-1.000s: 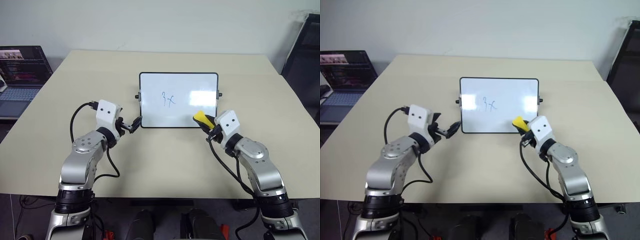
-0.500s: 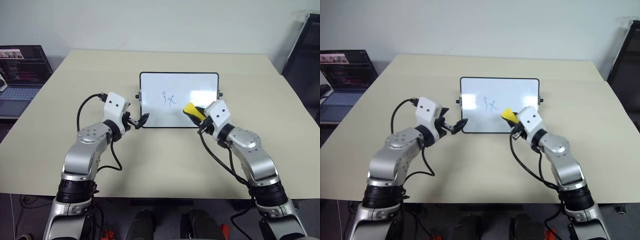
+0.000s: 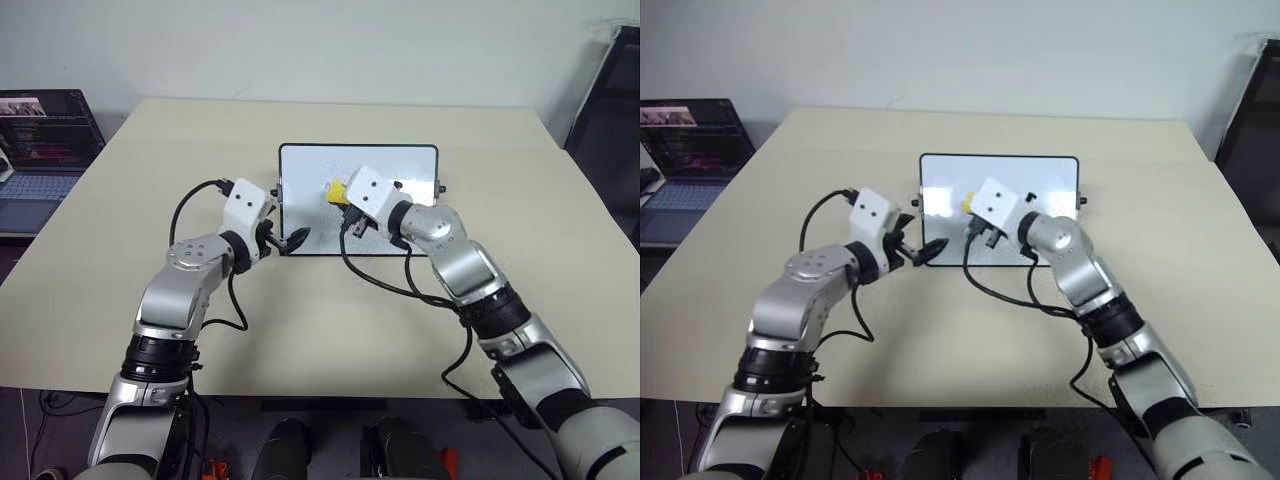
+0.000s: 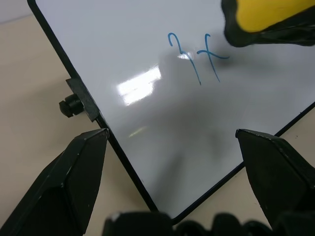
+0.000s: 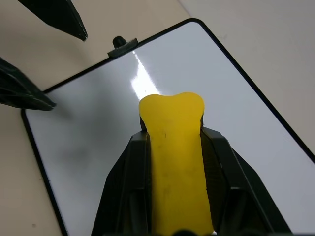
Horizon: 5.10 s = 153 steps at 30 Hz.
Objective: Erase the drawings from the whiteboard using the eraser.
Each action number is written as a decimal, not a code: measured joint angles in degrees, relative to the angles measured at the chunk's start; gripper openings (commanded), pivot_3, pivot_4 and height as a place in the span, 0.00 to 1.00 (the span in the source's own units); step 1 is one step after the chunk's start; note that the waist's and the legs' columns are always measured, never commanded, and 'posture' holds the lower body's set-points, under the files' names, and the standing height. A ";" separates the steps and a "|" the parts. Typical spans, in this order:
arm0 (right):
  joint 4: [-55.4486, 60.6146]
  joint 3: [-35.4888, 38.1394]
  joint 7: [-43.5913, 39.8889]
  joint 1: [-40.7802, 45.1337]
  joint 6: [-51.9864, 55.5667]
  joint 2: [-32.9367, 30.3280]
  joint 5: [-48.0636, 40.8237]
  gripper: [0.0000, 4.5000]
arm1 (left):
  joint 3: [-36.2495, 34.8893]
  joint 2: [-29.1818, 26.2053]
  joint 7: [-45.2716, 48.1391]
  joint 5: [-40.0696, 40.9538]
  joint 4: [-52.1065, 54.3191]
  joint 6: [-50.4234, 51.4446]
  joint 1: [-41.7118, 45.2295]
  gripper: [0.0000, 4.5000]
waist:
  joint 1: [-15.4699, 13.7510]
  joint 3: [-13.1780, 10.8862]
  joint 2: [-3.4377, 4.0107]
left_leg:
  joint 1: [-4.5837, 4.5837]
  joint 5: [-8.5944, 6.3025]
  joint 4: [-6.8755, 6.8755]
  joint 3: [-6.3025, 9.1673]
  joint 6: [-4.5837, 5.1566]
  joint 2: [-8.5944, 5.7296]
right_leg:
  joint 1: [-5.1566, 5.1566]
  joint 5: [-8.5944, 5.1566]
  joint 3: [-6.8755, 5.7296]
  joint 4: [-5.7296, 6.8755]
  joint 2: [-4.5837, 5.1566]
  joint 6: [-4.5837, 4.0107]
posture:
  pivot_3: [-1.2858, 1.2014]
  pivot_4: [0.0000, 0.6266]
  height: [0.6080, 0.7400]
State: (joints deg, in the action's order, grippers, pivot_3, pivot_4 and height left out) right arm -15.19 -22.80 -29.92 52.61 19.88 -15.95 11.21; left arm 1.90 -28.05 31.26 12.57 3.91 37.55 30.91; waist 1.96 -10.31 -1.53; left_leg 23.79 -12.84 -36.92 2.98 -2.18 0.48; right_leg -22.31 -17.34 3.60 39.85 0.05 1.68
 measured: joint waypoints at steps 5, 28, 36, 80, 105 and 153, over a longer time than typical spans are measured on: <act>-10.31 -0.44 -0.06 5.36 -3.42 1.42 2.21 0.23 | 0.60 0.16 0.53 0.11 2.15 2.00 -0.45 1.00 | 0.05 0.00 0.00 | 0.00 0.00 0.01 0.01 0.00 0.01 | -0.01 0.00 0.00 0.00 0.00 0.00 | 0.52 0.24 1.00; -21.94 -3.99 -0.47 10.13 -12.09 1.33 11.16 0.23 | 1.36 0.71 0.62 0.28 4.86 4.58 -1.44 1.00 | 0.41 -0.01 0.01 | -0.05 0.01 -0.03 0.03 -0.01 0.00 | 0.01 0.01 0.00 0.12 0.01 -0.01 | 0.52 0.24 1.00; -21.22 -4.27 -6.39 9.24 -13.04 -0.09 11.14 0.23 | 1.40 0.72 0.50 0.51 6.78 6.03 -1.44 1.00 | 0.43 0.00 0.01 | -0.06 0.00 -0.03 0.06 0.00 -0.01 | 0.06 0.01 -0.01 0.10 0.01 -0.01 | 0.52 0.24 1.00; -19.78 -3.95 -10.07 8.72 -11.85 -1.33 13.52 0.23 | 2.32 1.32 0.21 1.04 7.26 6.04 -2.57 1.00 | 0.59 0.00 0.01 | -0.28 0.04 -0.01 0.01 -0.05 0.01 | 0.21 0.07 0.01 0.12 0.00 -0.09 | 0.52 0.24 1.00; -23.93 -3.31 -7.56 10.55 -14.81 0.88 14.50 0.22 | 2.39 1.36 0.45 0.92 7.04 4.56 -3.35 1.00 | 1.28 0.00 0.01 | -0.38 0.06 0.03 -0.02 -0.05 0.02 | 0.27 0.07 0.05 0.12 -0.01 -0.08 | 0.52 0.24 1.00; -24.23 -2.20 -3.74 10.86 -13.07 2.06 14.62 0.22 | 3.29 2.02 0.23 0.85 6.84 4.54 -3.30 1.00 | 1.35 -0.05 0.02 | -0.68 0.05 0.14 -0.08 -0.05 0.05 | 0.54 0.07 0.12 0.02 -0.04 -0.08 | 0.52 0.24 1.00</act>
State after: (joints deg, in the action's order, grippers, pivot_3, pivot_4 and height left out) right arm -39.42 -25.00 -33.66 63.46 6.81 -13.89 25.82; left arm 5.19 -26.03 31.49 13.42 10.75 42.09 27.61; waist 3.31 -10.36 -1.51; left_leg 23.11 -12.79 -36.78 2.89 -2.23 0.53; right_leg -21.77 -17.27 3.72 39.87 0.01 1.60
